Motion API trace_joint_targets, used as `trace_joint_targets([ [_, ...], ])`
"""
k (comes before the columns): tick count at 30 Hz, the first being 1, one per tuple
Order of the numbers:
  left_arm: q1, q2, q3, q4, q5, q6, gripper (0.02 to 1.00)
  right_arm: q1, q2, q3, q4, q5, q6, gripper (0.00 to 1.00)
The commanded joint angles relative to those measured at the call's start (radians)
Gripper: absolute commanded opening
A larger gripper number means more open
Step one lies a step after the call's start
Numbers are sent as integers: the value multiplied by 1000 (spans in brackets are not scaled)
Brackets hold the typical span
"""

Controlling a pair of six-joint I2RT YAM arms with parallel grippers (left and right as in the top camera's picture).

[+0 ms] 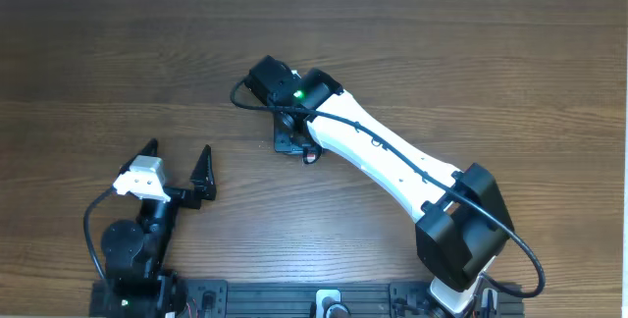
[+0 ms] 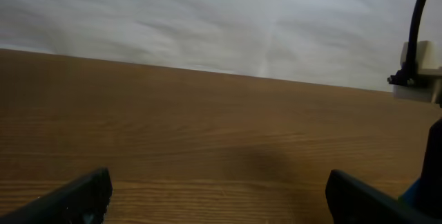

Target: Stack Cubes

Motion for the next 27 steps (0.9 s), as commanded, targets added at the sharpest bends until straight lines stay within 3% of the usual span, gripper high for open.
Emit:
trace_joint_targets([
  [1,5,-6,-5,0,10,15,1000,-2,13,14,0,8,8,321],
  [7,5,-6,-5,0,10,15,1000,-2,13,14,0,13,8,505],
  [15,5,-6,-5,0,10,15,1000,-3,13,14,13,33,8,978],
  [22,5,-6,-5,0,10,15,1000,-64,-6,14,52,66,-31,993],
  [27,5,-6,-5,0,10,15,1000,-272,-173,14,82,99,-196,991],
])
